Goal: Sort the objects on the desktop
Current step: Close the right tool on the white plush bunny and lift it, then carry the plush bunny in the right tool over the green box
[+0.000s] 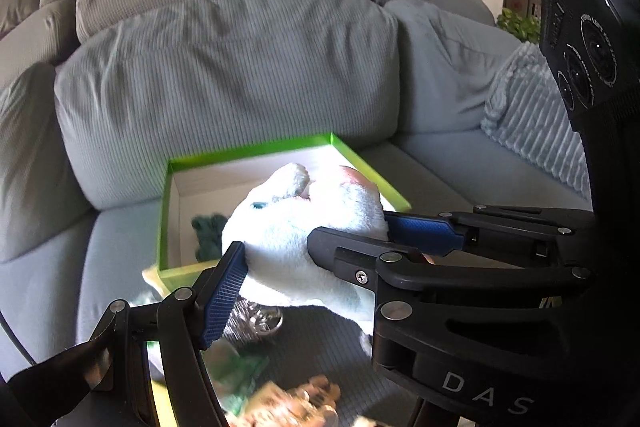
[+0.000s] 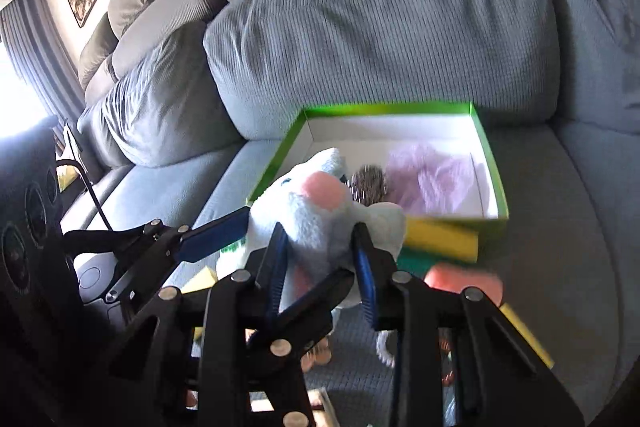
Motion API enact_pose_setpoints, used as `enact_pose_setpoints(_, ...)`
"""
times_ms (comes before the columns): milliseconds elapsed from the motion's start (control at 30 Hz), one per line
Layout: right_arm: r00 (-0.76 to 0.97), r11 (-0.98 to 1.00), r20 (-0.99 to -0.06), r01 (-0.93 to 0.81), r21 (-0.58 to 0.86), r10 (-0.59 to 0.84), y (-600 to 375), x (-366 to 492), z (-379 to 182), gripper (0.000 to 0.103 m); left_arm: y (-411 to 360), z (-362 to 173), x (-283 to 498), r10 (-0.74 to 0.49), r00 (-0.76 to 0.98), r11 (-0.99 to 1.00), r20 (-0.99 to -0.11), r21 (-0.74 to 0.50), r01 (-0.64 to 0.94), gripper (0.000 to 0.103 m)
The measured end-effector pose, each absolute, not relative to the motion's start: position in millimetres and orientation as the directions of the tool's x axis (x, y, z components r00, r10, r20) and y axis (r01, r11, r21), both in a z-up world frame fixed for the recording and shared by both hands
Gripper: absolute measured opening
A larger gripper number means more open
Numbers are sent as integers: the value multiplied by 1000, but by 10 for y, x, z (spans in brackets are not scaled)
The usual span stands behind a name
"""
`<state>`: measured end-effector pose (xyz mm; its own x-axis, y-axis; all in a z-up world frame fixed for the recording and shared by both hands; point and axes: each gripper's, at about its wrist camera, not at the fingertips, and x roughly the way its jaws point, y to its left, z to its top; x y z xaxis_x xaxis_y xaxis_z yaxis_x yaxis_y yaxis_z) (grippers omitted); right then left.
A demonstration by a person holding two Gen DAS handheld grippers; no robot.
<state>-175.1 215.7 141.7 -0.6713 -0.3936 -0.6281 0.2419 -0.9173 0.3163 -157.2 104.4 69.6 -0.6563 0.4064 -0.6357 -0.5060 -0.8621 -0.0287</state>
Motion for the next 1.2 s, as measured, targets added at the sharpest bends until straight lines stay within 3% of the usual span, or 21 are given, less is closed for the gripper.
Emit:
enact_pose_setpoints(833,-686,-919,-613,260,296,-391,2088,-2455,1630,31,1005,831,-2268,399,-665,-879,-632,-58,-472,71)
enact_pose_setpoints(1200,-730,-915,-553,292,278,-402,2089,-2504,2091,31,1023,1314,-2325,390,-714,-879,-581,-6,-476,71)
